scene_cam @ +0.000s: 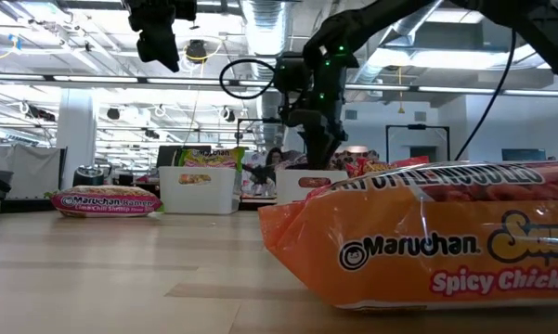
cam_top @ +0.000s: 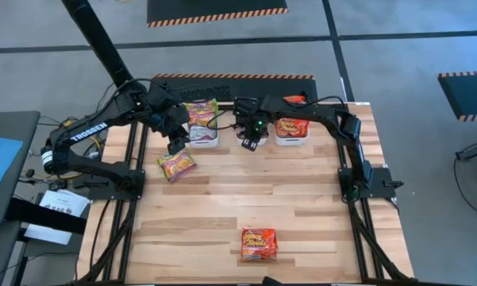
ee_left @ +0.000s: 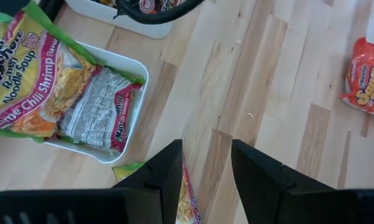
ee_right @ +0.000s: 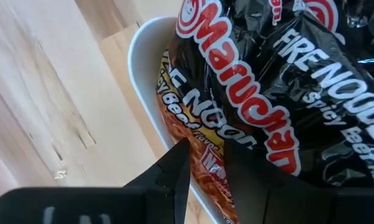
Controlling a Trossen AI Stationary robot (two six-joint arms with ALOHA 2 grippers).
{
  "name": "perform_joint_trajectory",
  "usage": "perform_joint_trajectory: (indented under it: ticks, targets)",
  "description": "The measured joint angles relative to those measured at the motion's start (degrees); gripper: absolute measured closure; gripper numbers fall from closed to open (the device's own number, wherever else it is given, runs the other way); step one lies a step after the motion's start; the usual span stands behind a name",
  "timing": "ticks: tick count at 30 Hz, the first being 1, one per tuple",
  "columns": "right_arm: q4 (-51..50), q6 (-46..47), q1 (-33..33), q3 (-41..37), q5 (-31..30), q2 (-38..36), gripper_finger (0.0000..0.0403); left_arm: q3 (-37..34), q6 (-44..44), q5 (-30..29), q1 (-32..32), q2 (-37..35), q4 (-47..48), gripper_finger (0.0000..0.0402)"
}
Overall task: Sort Maruchan noodles
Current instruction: Put the black noodle pack into the middle white bin
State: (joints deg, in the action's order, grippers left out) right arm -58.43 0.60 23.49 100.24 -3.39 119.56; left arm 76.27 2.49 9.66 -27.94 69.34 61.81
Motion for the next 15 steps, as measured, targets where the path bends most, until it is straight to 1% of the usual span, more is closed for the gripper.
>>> perform_joint_trajectory:
  ticks: [7, 15]
  targets:
    - [-1.7, 1.3, 0.1, 0.9, -0.8, -0.5, 0.0276, 0.0, 0.0, -0.6, 0.0, 0.0, 0.2, 0.0279]
    - [-10.2, 1.2, -0.2, 8.3, -1.3, -1.4, 0.0276, 0.0, -0.5, -1.8, 0.0, 0.0, 1.0, 0.0279]
